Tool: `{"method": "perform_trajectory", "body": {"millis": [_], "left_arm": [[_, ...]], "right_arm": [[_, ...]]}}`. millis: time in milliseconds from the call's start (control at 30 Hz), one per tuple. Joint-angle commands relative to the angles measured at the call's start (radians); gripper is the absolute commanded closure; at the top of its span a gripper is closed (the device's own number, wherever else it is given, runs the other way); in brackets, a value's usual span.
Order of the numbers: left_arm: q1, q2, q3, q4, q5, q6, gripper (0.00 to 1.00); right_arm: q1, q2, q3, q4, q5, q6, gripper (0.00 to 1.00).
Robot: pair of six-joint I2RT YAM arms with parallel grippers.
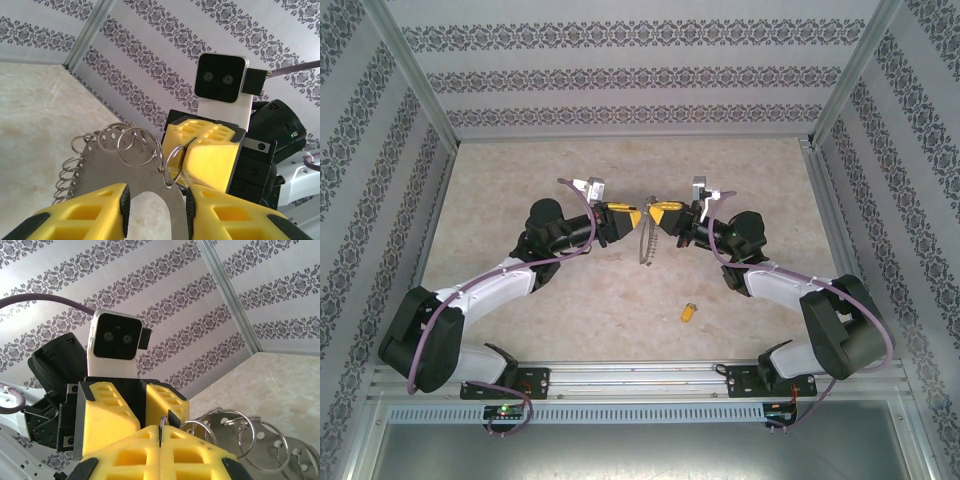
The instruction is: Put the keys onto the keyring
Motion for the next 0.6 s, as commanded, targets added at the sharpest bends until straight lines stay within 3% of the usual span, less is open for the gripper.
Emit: {"method": "perform_trajectory", "body": {"millis": [0, 367, 567], "left_arm": [[0.005, 0.02, 0.016, 0.094, 0.021, -0.014, 0.65], [0.002, 0.066, 0.022, 0.206, 0.065, -0.081, 0.65], [-0.006, 0.076, 0.024, 0.216, 0.078, -0.089, 0.7]], "right_arm": [[-0.006, 0.004, 0.006, 0.086, -0.016, 0.017, 1.0], [-0.002, 0.032, 0.012, 0.104, -0.022, 0.03, 1.0], [0.0, 0.042, 0.016, 0.115, -0.02, 0.036, 1.0]]}}
